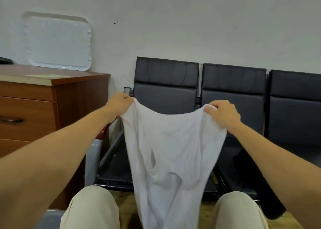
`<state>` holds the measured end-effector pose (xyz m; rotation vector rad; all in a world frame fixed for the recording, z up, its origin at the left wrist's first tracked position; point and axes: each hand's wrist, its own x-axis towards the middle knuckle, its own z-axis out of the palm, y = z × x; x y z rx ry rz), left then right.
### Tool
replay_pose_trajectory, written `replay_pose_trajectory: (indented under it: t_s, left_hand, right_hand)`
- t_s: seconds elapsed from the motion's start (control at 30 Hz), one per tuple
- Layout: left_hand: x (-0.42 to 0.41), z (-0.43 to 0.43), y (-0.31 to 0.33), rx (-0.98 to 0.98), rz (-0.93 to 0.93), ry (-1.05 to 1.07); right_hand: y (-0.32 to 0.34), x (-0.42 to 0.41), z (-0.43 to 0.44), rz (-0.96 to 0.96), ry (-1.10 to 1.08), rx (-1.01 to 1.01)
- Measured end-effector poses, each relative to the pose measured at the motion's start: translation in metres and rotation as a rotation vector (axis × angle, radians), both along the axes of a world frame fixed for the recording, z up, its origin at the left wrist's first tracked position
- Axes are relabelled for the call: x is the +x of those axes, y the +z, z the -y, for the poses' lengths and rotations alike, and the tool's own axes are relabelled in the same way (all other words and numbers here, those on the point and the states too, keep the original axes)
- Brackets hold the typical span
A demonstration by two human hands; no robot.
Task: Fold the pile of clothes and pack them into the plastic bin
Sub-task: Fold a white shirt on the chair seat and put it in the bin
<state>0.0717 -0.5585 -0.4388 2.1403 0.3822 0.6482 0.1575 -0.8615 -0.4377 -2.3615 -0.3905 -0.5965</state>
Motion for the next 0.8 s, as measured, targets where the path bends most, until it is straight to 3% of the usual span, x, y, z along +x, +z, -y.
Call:
replay_pose_trajectory:
  t_s: [0.07,0.13,0.3,0.43,0.57,0.63,0.7,0.8]
  left_hand:
    - [0.0,-0.016,-0.019,0.313,0.004,0.097]
    - [0.003,-0.037,-0.032,0.403,-0.014,0.137]
    - [0.008,-0.045,-0.046,0.382,-0.145,0.054]
    - [0.018,-0.045,-0.06,0.266,-0.226,0.052]
    - [0.032,-0.052,-0.07,0.069,-0.327,-0.083]
    - [0.041,-0.055,-0.076,-0.001,-0.422,-0.147]
    - [0.053,-0.056,-0.085,0.192,-0.498,-0.174]
    - [0.076,-0.054,-0.099,0.439,-0.377,-0.135]
  right_hand:
    - [-0.008,-0.001,0.007,0.186,-0.13,-0.131]
    - [-0.009,0.0,0.007,0.294,-0.151,-0.218]
    - [-0.028,0.018,0.004,-0.006,-0.11,-0.467]
    - [-0.042,0.033,0.005,-0.232,0.077,-0.284]
    - [-0.051,0.044,0.008,-0.391,0.153,-0.311]
    - [-0.061,0.058,0.01,-0.381,0.174,-0.338]
    - [-0.074,0.076,0.01,-0.347,0.197,-0.344]
    - [-0.09,0.102,0.005,-0.306,0.187,-0.318]
